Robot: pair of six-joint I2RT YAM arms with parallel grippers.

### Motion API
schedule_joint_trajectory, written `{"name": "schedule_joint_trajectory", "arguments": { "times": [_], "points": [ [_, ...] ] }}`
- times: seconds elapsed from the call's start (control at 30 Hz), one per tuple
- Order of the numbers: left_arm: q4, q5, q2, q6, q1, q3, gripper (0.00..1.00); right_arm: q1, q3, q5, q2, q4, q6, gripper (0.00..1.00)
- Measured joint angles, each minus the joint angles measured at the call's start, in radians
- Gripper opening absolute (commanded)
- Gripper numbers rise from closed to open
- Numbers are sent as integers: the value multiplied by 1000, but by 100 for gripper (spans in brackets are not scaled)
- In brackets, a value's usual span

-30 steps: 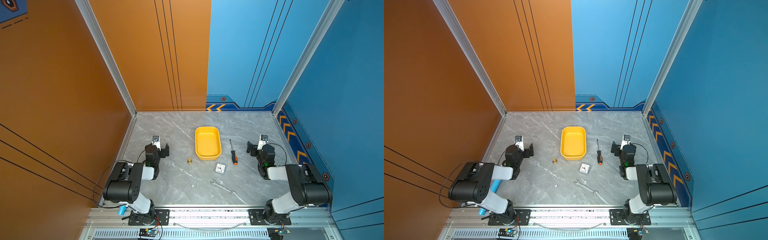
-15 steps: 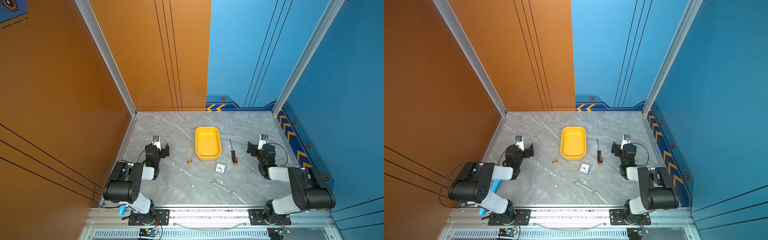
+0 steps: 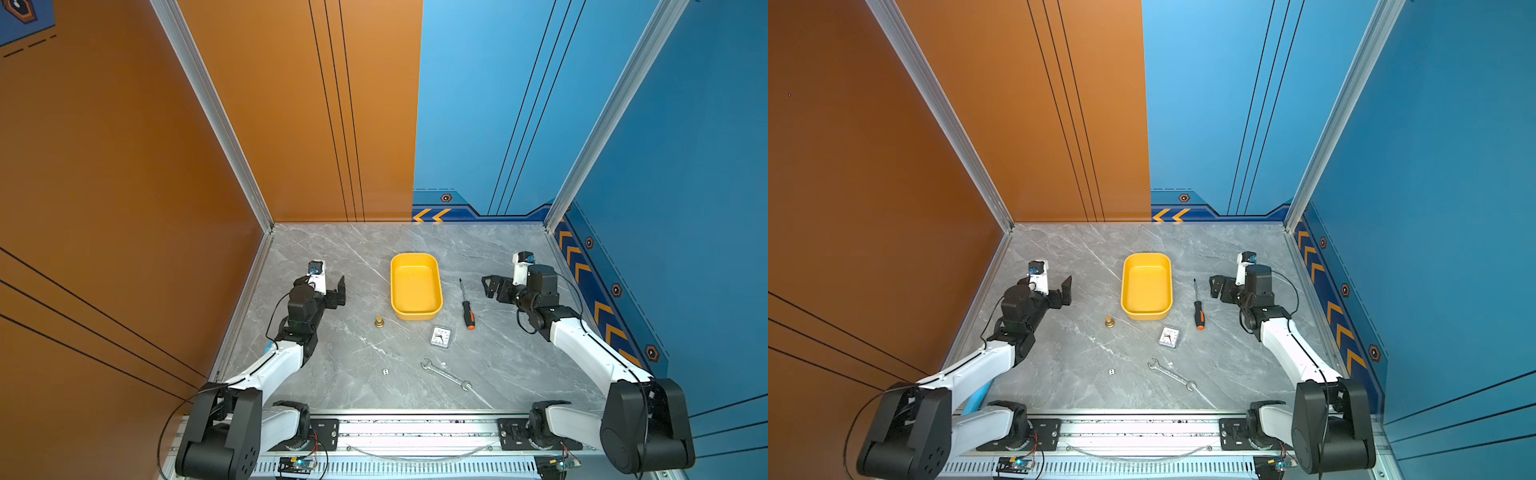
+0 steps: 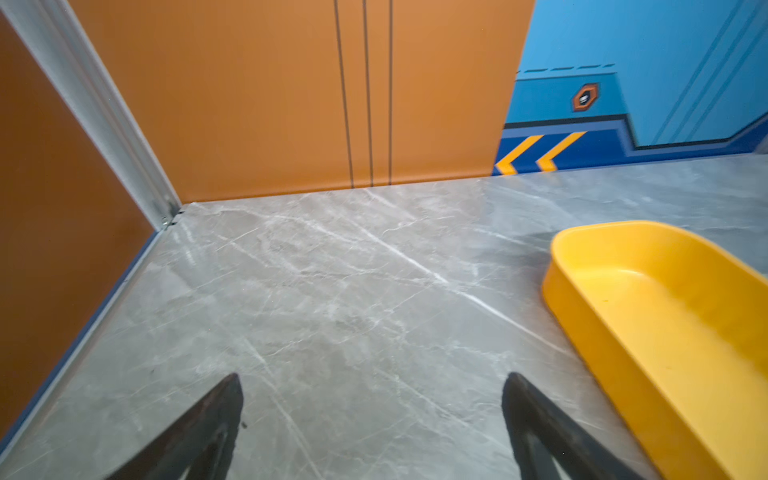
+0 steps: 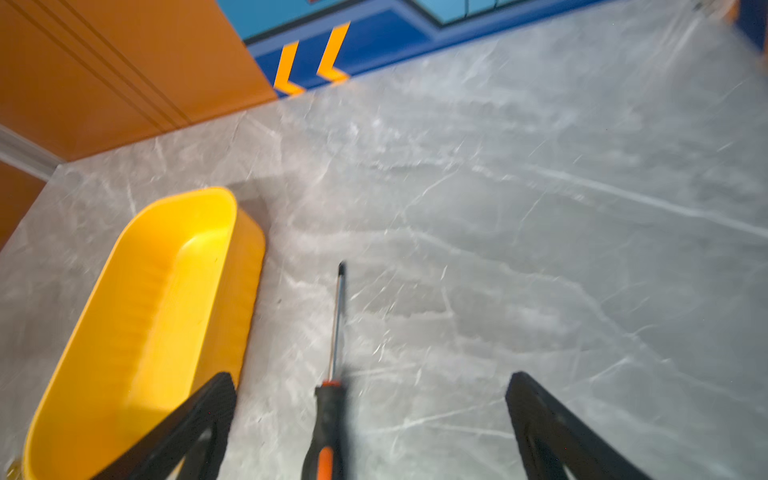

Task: Put the screwdriver in the bin
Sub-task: 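Move the right gripper over the black-and-orange screwdriver handle while the left arm lifts slightly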

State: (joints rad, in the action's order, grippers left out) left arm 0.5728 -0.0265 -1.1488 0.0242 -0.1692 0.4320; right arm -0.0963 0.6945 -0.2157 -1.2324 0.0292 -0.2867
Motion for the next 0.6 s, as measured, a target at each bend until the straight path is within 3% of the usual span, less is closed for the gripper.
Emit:
{"name": "schedule_joint_trajectory", "arguments": {
  "times": [0.2, 0.4, 0.6],
  "points": [
    [-151, 73, 79, 114, -103, 0, 98, -98, 0, -24, -29, 129, -45, 96],
    [-287, 107, 144, 246, -108, 0, 98, -145, 2, -5, -146, 192, -71, 89],
    [-455, 110, 148, 299, -108, 48, 98, -208, 47, 45, -243, 223, -82, 83]
  ]
}}
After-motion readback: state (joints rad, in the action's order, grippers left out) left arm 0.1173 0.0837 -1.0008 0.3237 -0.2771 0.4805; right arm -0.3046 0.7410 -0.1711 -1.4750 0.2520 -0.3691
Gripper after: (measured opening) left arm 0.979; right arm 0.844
